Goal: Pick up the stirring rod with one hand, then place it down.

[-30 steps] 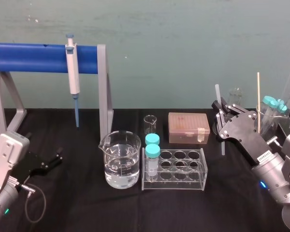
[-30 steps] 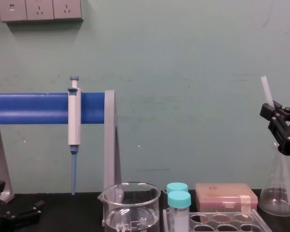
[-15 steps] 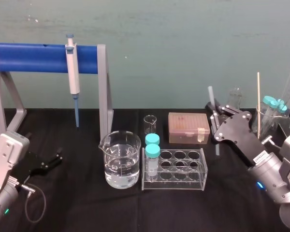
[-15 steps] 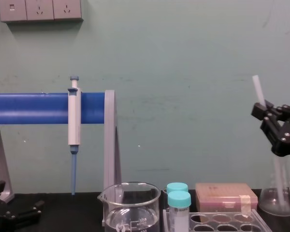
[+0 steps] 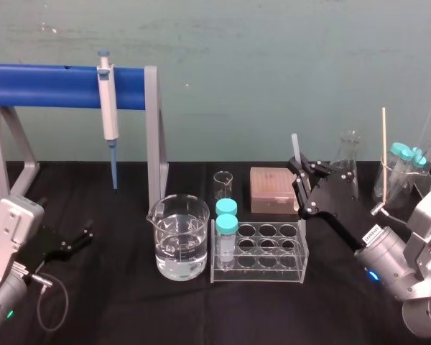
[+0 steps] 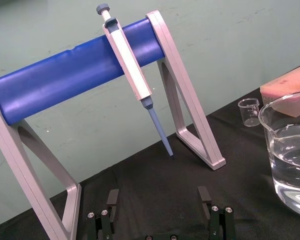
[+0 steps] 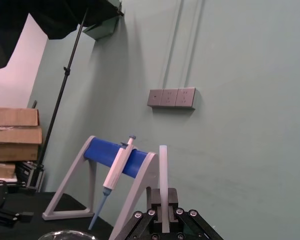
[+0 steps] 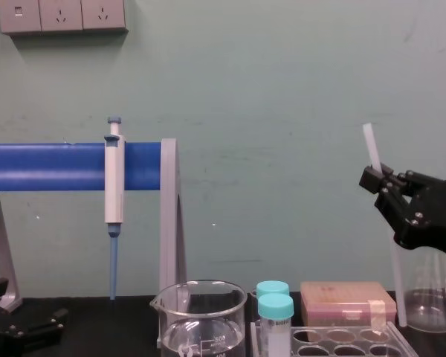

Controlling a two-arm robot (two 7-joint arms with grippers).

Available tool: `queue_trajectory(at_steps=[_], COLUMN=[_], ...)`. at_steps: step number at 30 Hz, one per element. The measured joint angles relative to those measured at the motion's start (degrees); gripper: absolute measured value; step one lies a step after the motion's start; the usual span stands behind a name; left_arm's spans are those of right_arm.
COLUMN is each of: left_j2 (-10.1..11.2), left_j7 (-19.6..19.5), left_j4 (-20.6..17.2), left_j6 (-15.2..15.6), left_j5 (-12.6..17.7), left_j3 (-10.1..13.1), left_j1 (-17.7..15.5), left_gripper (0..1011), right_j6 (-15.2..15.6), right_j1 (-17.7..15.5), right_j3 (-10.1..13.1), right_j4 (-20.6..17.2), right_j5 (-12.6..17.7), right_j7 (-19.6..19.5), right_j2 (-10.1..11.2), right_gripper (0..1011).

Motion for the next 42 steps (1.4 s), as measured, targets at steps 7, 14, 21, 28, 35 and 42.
queue_trajectory(at_steps=[7,14,21,28,35,42], left_j2=[0.0,0.0,0.0,0.0,0.0,0.0], left_j7=[0.0,0.0,0.0,0.0,0.0,0.0], left_j4=[0.0,0.0,0.0,0.0,0.0,0.0], left_j6=[0.0,0.0,0.0,0.0,0.0,0.0], left_j5=[0.0,0.0,0.0,0.0,0.0,0.0], left_j3=[0.0,0.0,0.0,0.0,0.0,0.0], left_j1=[0.0,0.0,0.0,0.0,0.0,0.0], left_gripper=[1000,1000,1000,1000,1000,1000], right_j6=[0.3,0.3,0.6,1.1,4.7,7.5], right_j1=[1.4,2.9,4.1,5.5,6.5,6.7], right_j3=[-0.4,-0.8,-1.0,-1.1,-1.2,-1.6], right_j4=[3.4,7.2,10.0,13.2,15.3,15.9], right_j5=[2.4,5.5,7.6,8.1,8.9,9.0], right_j7=[2.9,6.7,8.9,9.7,9.7,9.4], right_j2=[-0.5,-1.1,-1.6,-2.2,-2.6,-2.5], right_gripper=[66,66,66,66,66,66])
